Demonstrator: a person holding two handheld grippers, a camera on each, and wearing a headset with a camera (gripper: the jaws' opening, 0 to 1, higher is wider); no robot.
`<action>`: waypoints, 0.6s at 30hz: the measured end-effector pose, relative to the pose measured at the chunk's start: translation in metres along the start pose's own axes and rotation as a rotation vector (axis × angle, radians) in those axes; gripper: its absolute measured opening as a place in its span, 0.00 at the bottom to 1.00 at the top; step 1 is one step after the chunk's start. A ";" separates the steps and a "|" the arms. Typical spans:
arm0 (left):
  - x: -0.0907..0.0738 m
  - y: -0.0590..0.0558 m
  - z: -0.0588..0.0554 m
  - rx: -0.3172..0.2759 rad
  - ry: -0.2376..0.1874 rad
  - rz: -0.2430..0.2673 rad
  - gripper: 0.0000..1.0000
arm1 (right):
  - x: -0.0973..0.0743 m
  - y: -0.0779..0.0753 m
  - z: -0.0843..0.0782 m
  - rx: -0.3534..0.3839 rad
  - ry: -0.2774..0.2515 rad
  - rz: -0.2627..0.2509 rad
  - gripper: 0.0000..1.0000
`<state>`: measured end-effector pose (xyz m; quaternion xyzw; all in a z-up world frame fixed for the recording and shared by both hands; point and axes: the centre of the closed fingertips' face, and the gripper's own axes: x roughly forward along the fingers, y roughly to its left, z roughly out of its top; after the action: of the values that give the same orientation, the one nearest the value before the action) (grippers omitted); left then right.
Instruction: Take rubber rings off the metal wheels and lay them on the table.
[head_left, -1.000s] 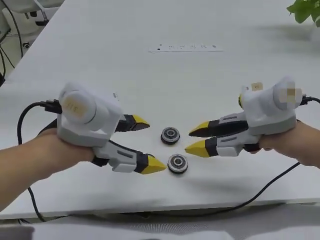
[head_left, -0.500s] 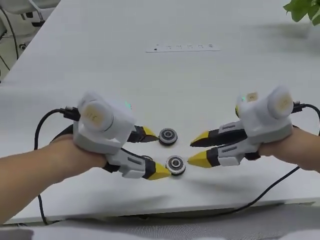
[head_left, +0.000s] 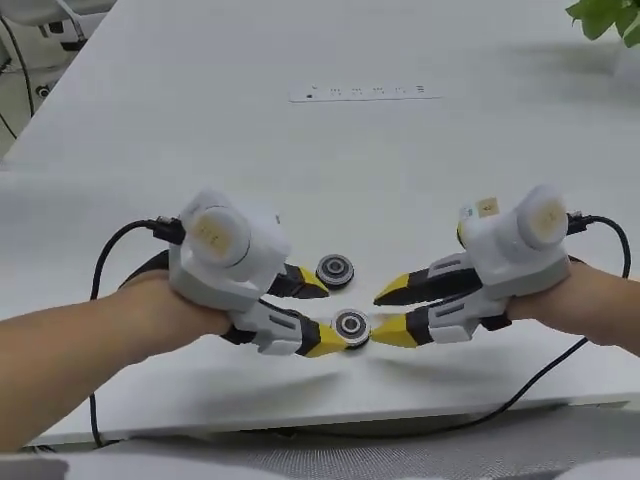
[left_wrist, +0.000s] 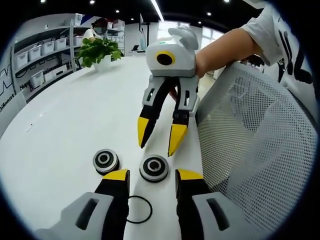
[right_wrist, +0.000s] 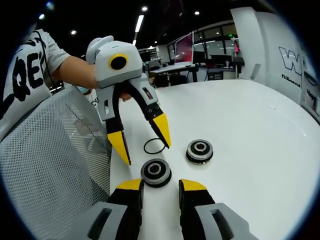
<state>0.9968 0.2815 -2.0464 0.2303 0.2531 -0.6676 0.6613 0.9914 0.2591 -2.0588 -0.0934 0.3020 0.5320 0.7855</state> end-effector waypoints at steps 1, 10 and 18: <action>0.001 -0.001 0.000 0.003 0.001 -0.002 0.32 | 0.001 0.000 -0.001 -0.003 0.001 0.001 0.25; 0.008 -0.005 -0.001 0.012 0.007 -0.015 0.26 | 0.007 0.003 -0.005 -0.029 0.024 0.014 0.24; 0.013 -0.007 0.002 0.034 0.015 -0.018 0.18 | 0.011 0.004 -0.006 -0.046 0.031 0.017 0.22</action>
<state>0.9896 0.2701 -2.0532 0.2445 0.2486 -0.6759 0.6493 0.9886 0.2662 -2.0687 -0.1172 0.3027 0.5438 0.7739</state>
